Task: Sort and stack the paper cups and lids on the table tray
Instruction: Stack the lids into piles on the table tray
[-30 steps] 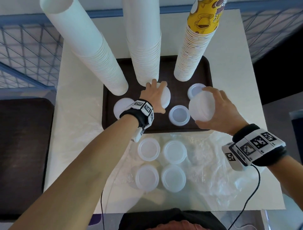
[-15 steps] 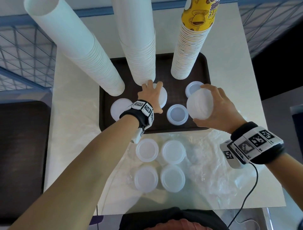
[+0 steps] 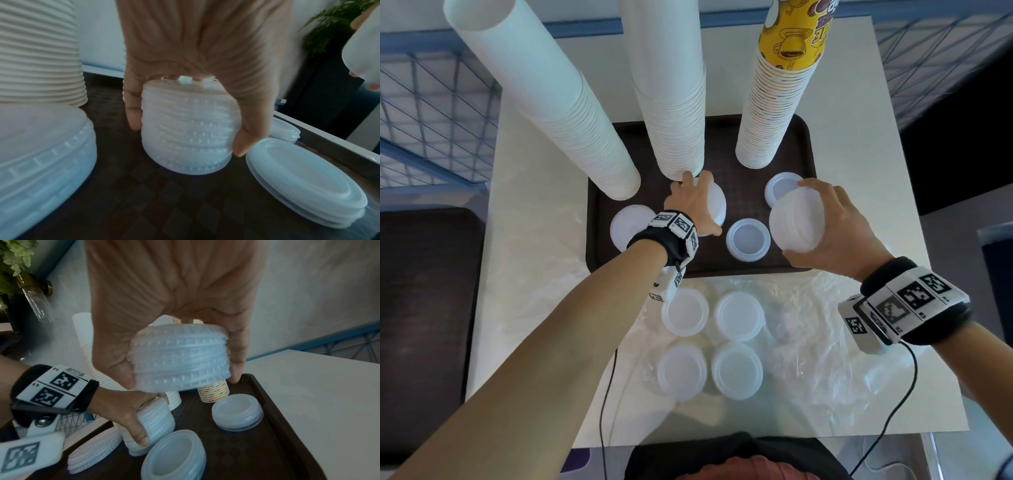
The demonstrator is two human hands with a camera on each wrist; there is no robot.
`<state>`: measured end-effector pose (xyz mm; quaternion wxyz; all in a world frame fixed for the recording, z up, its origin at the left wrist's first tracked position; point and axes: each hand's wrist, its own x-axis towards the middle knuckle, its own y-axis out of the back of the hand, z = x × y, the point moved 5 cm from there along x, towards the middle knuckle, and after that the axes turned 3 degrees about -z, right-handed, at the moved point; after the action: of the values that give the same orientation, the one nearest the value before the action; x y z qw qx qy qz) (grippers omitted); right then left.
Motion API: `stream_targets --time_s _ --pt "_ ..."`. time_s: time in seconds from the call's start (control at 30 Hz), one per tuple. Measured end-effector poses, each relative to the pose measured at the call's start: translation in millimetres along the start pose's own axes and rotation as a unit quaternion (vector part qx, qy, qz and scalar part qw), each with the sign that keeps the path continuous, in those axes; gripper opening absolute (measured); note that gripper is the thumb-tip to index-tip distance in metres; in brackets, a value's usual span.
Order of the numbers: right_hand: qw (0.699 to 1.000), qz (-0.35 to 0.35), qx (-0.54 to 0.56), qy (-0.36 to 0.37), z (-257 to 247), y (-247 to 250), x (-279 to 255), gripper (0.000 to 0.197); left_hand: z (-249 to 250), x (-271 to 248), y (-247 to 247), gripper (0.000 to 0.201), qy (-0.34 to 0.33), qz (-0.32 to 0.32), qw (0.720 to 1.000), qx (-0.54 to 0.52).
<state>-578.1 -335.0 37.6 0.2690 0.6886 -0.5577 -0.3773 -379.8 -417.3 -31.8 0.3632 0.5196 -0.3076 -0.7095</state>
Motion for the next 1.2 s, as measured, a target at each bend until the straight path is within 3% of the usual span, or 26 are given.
stream_targets --time_s 0.33,0.57,0.8,0.97,1.2 --pt "1.0 -0.002 -0.003 -0.004 6 3 -4 0.1 7 -4 -8 0.097 -0.031 0.018 0.997 0.065" --pt "1.0 -0.003 -0.003 -0.002 3 2 -4 0.101 6 -7 -4 0.099 -0.031 0.023 0.998 0.041" --pt "1.0 0.0 -0.007 0.002 4 4 -6 0.102 -3 -20 6 0.109 -0.073 0.079 0.993 0.05" --pt "1.0 0.0 0.004 -0.01 7 1 -8 0.1 -12 -31 9 0.097 -0.114 0.129 0.985 0.029" --pt "1.0 -0.005 -0.001 -0.008 6 -1 -11 0.1 -15 -28 -9 0.084 -0.143 0.118 0.981 0.056"
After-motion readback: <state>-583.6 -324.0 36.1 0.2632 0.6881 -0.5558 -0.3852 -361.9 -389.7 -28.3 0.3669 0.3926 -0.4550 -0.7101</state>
